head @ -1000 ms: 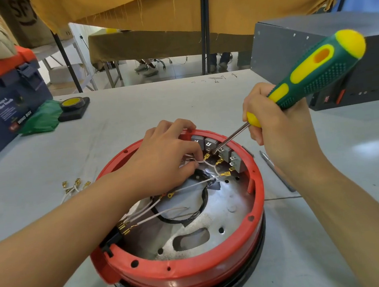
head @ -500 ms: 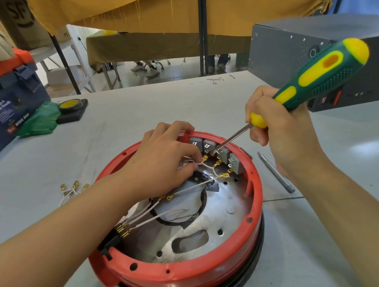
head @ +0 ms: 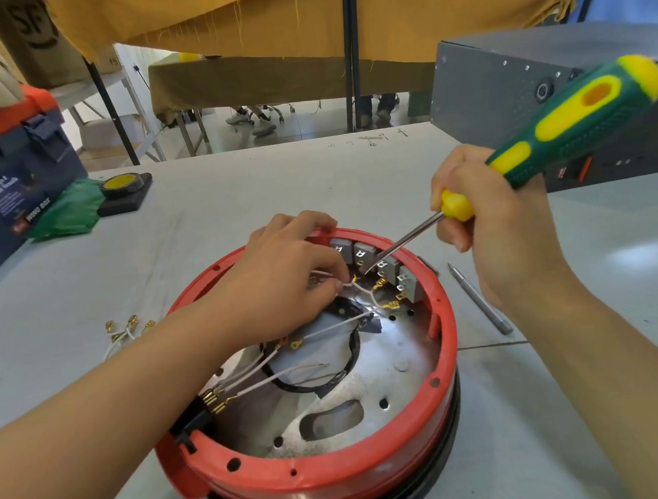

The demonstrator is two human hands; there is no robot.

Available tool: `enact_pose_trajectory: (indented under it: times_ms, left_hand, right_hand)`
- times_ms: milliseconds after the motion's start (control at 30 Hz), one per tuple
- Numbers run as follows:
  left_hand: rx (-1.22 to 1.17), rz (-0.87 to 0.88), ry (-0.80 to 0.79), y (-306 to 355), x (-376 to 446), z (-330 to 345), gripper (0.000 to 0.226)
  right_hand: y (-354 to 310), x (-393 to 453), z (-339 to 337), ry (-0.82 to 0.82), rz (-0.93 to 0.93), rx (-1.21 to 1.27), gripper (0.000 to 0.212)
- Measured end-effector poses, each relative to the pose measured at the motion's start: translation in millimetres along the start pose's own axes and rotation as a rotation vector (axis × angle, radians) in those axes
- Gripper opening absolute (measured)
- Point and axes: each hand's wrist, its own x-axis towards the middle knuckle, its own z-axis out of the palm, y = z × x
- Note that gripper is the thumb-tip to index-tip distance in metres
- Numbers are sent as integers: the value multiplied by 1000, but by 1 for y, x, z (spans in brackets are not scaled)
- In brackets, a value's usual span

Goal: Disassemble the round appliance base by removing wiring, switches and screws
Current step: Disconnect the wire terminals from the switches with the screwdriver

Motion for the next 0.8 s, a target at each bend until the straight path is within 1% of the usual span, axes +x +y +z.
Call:
enact_pose_trajectory:
  times_ms: [100,167,333,400,533,800]
  left_hand:
    - [-74,-11,59,-2,0,0,9]
    - [-105,-26,85,-1,1,-1,4]
    - [-35,-41,144,-3,1,-13,11]
    - [5,-60,111,-4,0,-19,14]
    - [40,-77,-20,-2,-4,-21,13]
    - [8,-9,-84,-1,-3,-22,14]
  right_hand:
    - [-3,1,-1,40,-30,-16,23]
    - [-3,-1,-1,37,-46,-9,22]
    - [-4,-5,2,-4,-82,-54,21]
    - [-6,-6,2,-13,-87,-65,21]
    - [-10,-7,2,-28,-101,-105,21]
    - [-9,-7,3,-6,-164,-189,23]
